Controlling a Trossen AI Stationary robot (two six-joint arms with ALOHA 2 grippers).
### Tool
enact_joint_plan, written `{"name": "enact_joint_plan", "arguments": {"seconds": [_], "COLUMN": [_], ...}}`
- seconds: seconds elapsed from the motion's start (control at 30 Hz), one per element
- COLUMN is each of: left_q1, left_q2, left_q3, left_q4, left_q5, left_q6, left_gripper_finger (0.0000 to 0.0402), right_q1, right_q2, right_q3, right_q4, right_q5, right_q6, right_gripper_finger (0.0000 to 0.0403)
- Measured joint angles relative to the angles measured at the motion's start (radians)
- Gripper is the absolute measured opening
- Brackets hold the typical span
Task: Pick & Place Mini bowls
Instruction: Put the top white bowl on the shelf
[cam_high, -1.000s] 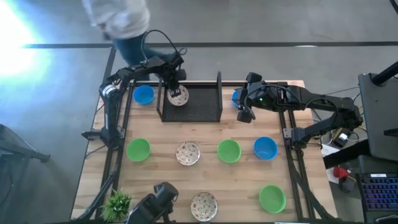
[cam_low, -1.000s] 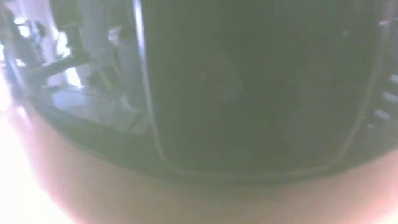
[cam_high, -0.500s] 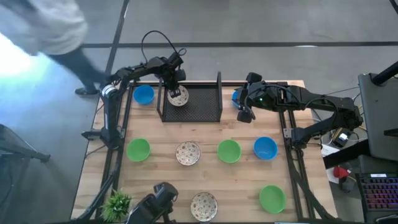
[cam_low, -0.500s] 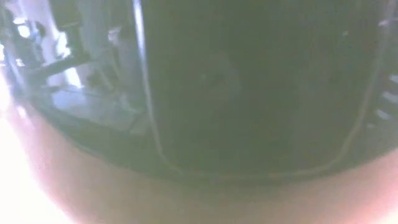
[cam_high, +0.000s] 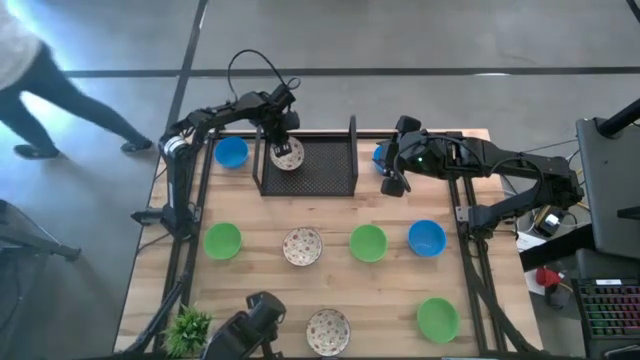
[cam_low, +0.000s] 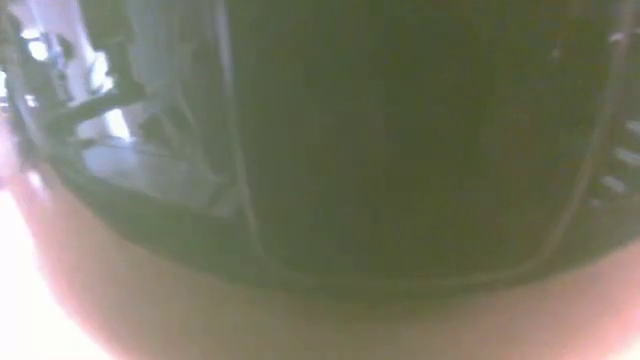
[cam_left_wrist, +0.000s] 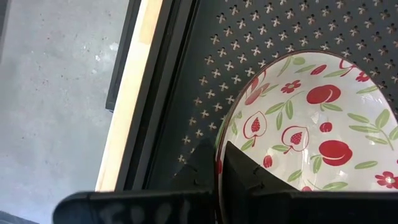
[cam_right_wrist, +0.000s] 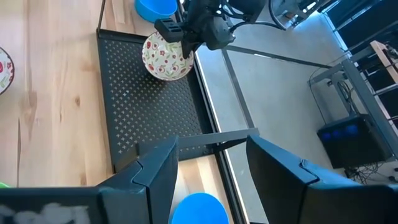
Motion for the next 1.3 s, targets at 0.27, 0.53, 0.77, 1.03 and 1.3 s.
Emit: {"name": "enact_joint_plan", "arguments": {"seconds": [0.27, 0.53, 0.77, 1.03, 1.3], "left_q1": [0.002, 0.004, 0.004, 0.004, 0.003], "left_q2": [0.002, -0.002, -0.005, -0.002, -0.001], "left_q3": [0.041, 0.005, -0.009, -0.012, -0.012], "left_q4": [-0.013, 0.004, 0.014, 0.018, 0.017], "left_q5": [-0.053, -0.056, -0.057, -0.071, -0.084], "left_q6": [0.000, 0.008, 0.005, 0.006, 0.004], "left_gripper_finger": [0.0005, 0.0005, 0.0008, 0.0036, 0.0040], "right_q1": [0.000, 0.000, 0.000, 0.000, 0.000], "right_q2": [0.000, 0.000, 0.000, 0.000, 0.000], "right_q3": [0.000, 0.000, 0.000, 0.000, 0.000], "right_q4": [0.004, 0.005, 0.006, 0.006, 0.006], "right_q5": [0.000, 0.000, 0.000, 0.000, 0.000], "right_q6": [0.000, 0.000, 0.000, 0.000, 0.000], "right_gripper_finger": [0.0185, 0.0185, 0.0185, 0.0185, 0.0185]}}
